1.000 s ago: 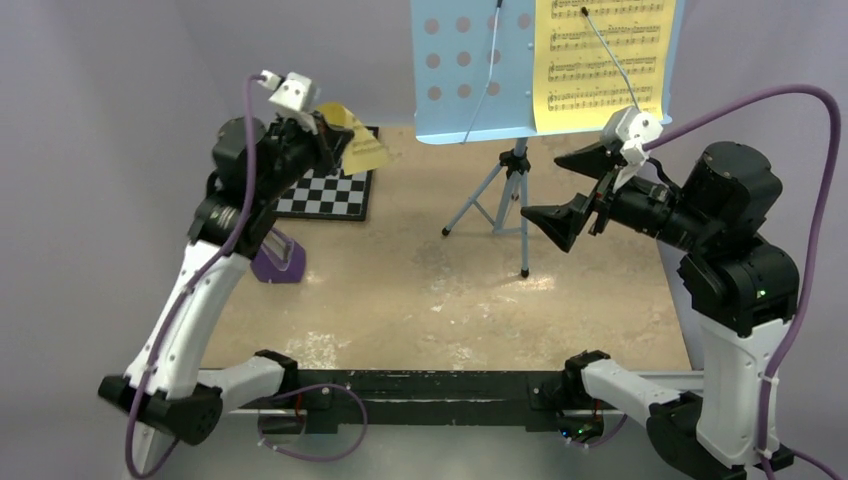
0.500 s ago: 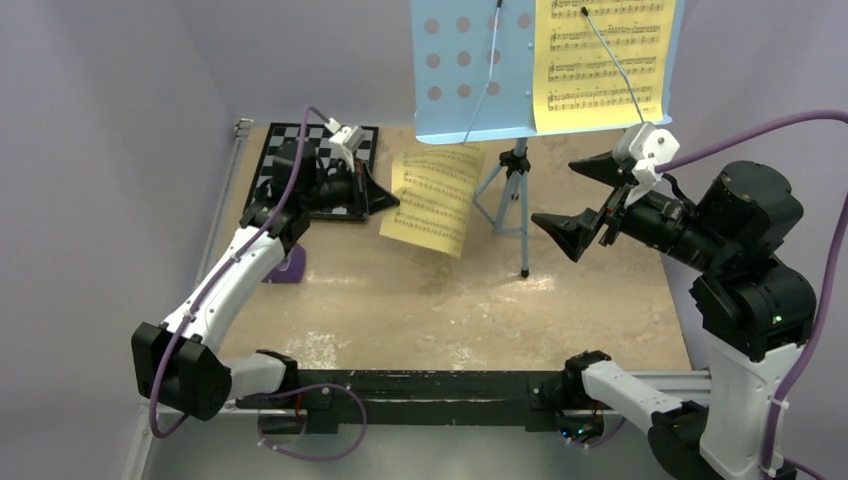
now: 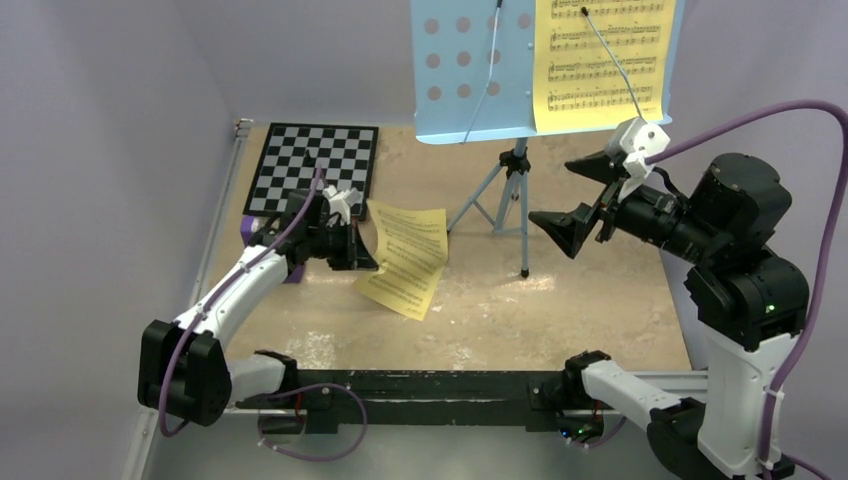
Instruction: Pack up the instrument practice props
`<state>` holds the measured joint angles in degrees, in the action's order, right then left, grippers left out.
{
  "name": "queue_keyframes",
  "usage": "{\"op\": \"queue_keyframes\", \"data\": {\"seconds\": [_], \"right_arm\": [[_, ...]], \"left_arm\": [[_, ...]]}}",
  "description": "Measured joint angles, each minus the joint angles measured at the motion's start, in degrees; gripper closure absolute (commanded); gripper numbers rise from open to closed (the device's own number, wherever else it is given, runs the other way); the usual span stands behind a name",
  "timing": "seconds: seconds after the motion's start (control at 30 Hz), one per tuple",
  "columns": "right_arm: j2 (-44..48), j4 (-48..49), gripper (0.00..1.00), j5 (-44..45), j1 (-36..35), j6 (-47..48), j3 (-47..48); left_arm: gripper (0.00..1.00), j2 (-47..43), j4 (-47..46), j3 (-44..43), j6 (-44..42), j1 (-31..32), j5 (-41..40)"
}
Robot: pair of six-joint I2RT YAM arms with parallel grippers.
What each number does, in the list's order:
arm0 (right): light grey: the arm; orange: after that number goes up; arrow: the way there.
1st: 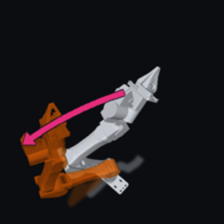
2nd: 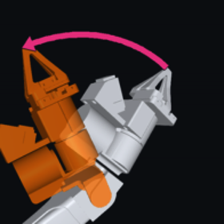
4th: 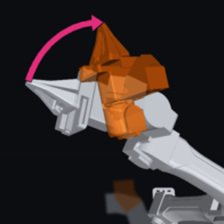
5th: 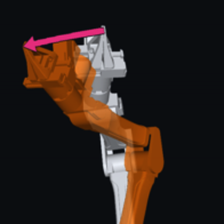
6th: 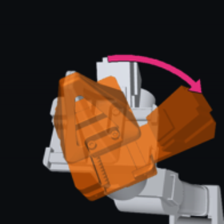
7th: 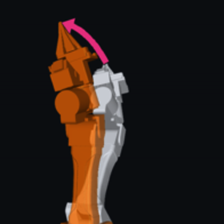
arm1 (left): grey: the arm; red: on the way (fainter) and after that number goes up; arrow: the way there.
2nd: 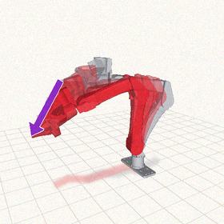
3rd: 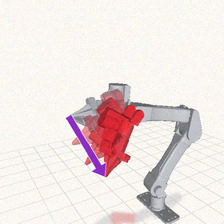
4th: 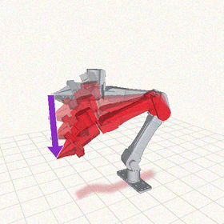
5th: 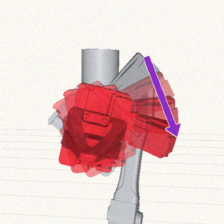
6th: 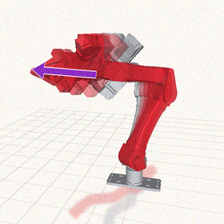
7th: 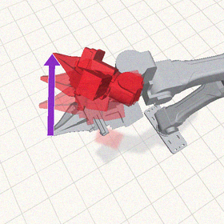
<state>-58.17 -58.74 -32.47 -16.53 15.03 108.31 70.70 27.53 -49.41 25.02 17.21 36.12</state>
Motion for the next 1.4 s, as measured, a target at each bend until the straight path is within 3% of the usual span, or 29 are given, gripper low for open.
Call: {"op": "queue_keyframes", "data": {"seconds": [0.5, 0.87, 0.97, 1.27, 1.4], "right_arm": [[-5.2, 0.5, 0.01, -1.2, 0.0, -2.2, 1.8], [-8.2, 1.4, 0.01, -1.8, 0.0, -4.0, 3.4], [-9.0, 1.7, 0.01, -1.9, 0.0, -4.4, 4.0], [-9.3, 2.0, 0.01, -2.9, 0.0, -4.8, 4.4], [-9.2, 2.3, 0.01, -3.1, 0.0, -4.9, 4.4]], "left_arm": [[1.0, -5.9, 10.6, 15.4, 4.2, -6.7, -11.9], [0.97, -8.3, 5.9, 16.7, 12.0, -12.7, -3.5], [0.89, -7.6, 5.9, 15.4, 13.4, -13.5, -3.4], [0.82, -8.6, 13.3, 16.8, 13.1, -14.8, -12.4], [0.62, -8.7, 14.2, 17.3, 12.8, -14.8, -13.7]]}}
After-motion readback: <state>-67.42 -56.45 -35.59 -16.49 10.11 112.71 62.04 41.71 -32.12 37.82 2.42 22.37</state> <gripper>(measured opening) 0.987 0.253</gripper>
